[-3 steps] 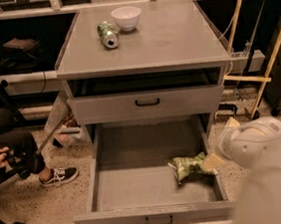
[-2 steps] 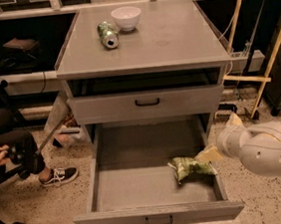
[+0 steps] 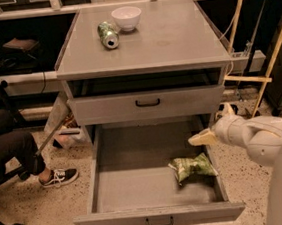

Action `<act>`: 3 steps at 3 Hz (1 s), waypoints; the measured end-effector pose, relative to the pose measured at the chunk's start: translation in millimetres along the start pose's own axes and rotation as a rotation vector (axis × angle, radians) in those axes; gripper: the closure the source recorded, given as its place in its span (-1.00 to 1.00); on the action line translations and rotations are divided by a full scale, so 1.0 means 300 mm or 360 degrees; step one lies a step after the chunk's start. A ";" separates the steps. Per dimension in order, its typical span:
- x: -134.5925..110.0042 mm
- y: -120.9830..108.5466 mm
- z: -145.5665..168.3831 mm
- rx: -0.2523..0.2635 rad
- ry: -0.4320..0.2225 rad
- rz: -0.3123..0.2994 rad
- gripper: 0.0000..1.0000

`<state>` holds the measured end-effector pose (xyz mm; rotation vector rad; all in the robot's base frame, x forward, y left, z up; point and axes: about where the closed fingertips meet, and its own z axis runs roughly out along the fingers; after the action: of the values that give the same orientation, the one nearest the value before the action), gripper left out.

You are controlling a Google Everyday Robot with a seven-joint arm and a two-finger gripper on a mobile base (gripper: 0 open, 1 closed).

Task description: Place green jalapeno chip bag into middle drawer

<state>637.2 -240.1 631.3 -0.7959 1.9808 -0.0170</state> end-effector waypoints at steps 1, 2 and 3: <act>-0.031 -0.068 0.008 0.0011 -0.0070 0.0025 -1.00; -0.032 -0.068 0.008 0.0013 -0.0067 0.0024 -1.00; -0.168 -0.066 -0.077 -0.0004 -0.0207 -0.0072 -1.00</act>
Offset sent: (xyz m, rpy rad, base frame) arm 0.0140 -0.0132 0.0100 0.0361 -0.0331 -0.0026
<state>645.6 -235.7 689.3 -0.8233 1.8403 0.0106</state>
